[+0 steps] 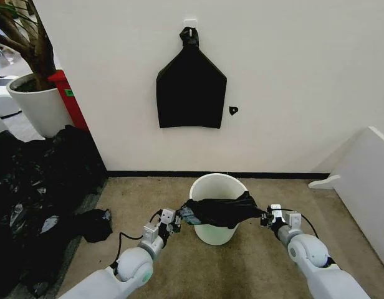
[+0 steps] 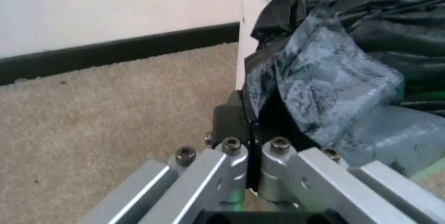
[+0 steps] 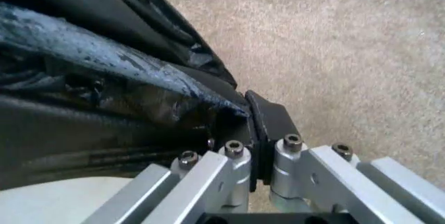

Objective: Place the garbage bag over the trash bin.

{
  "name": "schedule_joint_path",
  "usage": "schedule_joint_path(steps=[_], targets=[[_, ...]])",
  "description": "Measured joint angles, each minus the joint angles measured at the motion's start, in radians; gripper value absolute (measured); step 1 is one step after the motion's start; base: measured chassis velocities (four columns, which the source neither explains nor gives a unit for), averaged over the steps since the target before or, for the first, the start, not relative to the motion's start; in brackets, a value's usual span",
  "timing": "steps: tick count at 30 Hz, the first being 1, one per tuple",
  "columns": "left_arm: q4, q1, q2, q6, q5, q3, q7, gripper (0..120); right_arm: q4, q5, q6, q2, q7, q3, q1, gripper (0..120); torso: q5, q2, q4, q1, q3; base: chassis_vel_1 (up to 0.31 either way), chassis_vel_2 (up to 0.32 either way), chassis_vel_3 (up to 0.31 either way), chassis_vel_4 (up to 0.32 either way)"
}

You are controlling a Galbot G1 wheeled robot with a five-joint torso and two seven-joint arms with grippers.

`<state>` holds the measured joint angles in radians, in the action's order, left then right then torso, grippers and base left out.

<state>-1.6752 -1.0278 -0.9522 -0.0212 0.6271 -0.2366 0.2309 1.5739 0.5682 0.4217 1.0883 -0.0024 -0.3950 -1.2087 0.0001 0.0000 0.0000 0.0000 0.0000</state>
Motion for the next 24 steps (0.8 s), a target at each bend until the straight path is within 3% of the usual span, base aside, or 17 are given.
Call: schedule_joint_path(steps=[10,15,24], targets=[[0.027,0.009,-0.021,0.004,-0.005,-0.001,-0.005,0,-0.006,-0.002,-0.008,0.004,-0.011,0.002,0.004,0,0.0,0.0,0.0,0.0,0.0,0.0,0.0,0.0,0.0],[0.005,0.007,-0.012,0.002,-0.014,-0.001,0.011,0,0.022,0.001,-0.011,-0.008,0.001,-0.001,-0.013,14,-0.0001,0.0,0.0,0.0,0.0,0.0,0.0,0.0,0.0],[-0.053,-0.009,0.024,0.003,-0.029,-0.001,0.028,33,0.087,0.015,-0.007,-0.039,0.005,-0.014,-0.064,51,-0.0001,0.0,0.0001,0.0,0.0,0.0,0.0,0.0,0.0]])
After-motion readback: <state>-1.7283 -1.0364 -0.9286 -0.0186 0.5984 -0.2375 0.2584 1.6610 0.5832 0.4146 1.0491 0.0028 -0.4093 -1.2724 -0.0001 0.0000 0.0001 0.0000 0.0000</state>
